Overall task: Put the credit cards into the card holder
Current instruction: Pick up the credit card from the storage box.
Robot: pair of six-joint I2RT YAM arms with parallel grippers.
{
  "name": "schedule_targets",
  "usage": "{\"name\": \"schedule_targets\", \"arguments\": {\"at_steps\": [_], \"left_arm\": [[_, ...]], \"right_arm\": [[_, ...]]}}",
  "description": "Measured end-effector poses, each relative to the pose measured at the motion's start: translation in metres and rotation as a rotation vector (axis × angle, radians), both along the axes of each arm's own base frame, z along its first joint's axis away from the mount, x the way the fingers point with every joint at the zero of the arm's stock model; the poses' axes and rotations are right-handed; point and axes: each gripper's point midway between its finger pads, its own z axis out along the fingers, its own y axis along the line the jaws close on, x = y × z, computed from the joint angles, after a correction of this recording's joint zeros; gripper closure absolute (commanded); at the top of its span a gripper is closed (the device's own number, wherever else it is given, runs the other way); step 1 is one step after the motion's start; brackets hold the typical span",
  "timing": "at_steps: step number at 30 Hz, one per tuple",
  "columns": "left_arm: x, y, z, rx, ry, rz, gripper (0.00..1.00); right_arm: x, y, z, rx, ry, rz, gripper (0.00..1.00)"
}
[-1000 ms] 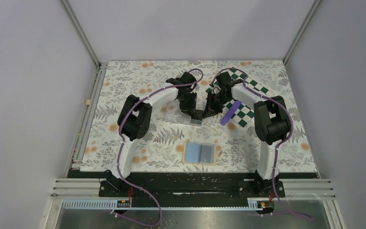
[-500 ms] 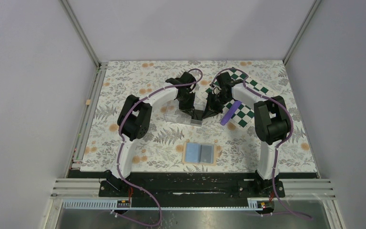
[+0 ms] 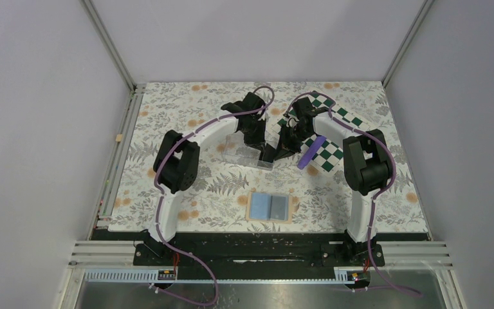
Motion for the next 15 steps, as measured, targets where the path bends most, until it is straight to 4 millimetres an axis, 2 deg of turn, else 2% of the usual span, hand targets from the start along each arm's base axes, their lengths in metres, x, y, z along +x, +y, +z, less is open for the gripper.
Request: {"name": "schedule_targets", "arguments": {"at_steps": [4, 11, 15], "left_arm": [[-0.001, -0.01, 0.01, -0.036, -0.02, -0.016, 0.91], [-0.009, -0.011, 0.003, -0.036, 0.005, -0.028, 0.88], [-0.009, -0.004, 0.0, 0.001, -0.001, -0.024, 0.7]], "right_arm": [[0.0, 0.0, 0.0, 0.001, 0.001, 0.0, 0.93], [0.0, 0.0, 0.0, 0.001, 0.001, 0.0, 0.92], [-0.001, 0.001, 0.0, 0.007, 0.003, 0.002, 0.92]]}}
